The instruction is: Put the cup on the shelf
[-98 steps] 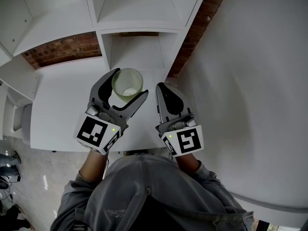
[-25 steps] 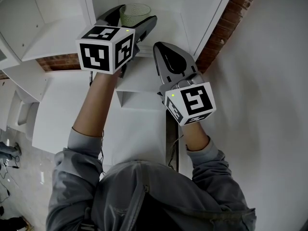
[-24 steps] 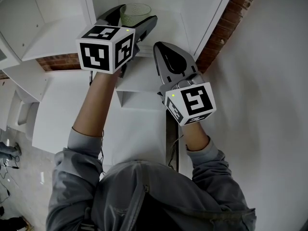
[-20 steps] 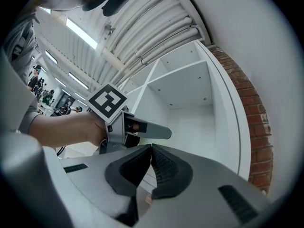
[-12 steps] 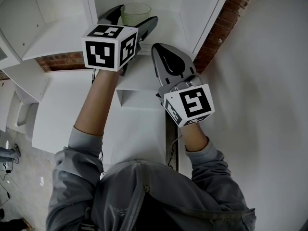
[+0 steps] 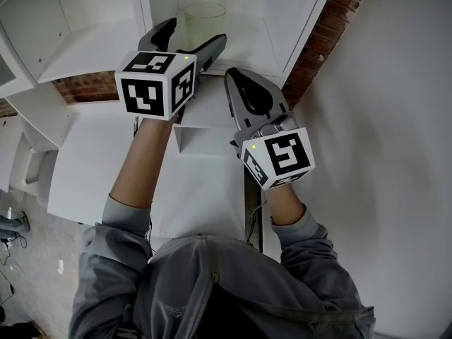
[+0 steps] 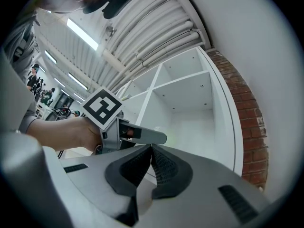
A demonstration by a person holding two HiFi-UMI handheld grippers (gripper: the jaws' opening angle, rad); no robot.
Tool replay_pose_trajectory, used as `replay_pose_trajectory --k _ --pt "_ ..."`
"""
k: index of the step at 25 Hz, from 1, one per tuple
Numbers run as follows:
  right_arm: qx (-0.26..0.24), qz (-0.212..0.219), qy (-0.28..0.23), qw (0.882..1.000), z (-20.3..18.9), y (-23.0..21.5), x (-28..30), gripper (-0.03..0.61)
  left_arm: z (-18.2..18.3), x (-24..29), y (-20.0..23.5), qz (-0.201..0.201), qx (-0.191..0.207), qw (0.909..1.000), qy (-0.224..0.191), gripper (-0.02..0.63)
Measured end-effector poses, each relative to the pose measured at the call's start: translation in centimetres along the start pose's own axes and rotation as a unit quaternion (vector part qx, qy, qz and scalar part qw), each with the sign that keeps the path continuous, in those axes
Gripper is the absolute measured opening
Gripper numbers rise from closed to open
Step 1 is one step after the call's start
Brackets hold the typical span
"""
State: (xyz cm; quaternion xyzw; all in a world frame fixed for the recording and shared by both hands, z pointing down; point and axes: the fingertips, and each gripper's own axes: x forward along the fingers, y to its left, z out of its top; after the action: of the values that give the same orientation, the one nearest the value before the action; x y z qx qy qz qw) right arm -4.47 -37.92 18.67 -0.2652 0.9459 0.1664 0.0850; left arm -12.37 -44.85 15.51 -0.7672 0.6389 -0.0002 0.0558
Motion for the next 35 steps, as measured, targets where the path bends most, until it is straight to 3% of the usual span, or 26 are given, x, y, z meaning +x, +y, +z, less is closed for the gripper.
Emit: replay_pose_trajectory --k 5,9,15,23,35 --pt "0.005 -0.002 -0.001 1.000 0.3 1.3 -0.4 0.028 -0.2 -3.4 -0.9 0.002 0.044 0.9990 -0.010 0.410" --pt "0.010 -0.009 -0.006 1.000 0.8 2.0 -0.9 0.028 -0.3 -5.9 -1.8 -0.016 0.055 0.9981 -0.025 0.150" --pt "0.021 -0.026 -0.006 0.999 0.9 3.0 -2.4 0.028 -2.1 -9.0 -2.6 -0.028 0.035 0.9988 -0.021 0.019" --pt "0.019 -0.062 0.004 0.998 0.7 4.8 -5.5 0.028 -5.2 -13.3 -3.7 -0.035 0.017 0.9992 -0.012 0.006" --pt "0.015 -0.139 0.039 0.989 -4.2 6.6 -10.5 0.028 -12.4 -19.4 -4.1 0.037 0.049 0.9981 0.011 0.006"
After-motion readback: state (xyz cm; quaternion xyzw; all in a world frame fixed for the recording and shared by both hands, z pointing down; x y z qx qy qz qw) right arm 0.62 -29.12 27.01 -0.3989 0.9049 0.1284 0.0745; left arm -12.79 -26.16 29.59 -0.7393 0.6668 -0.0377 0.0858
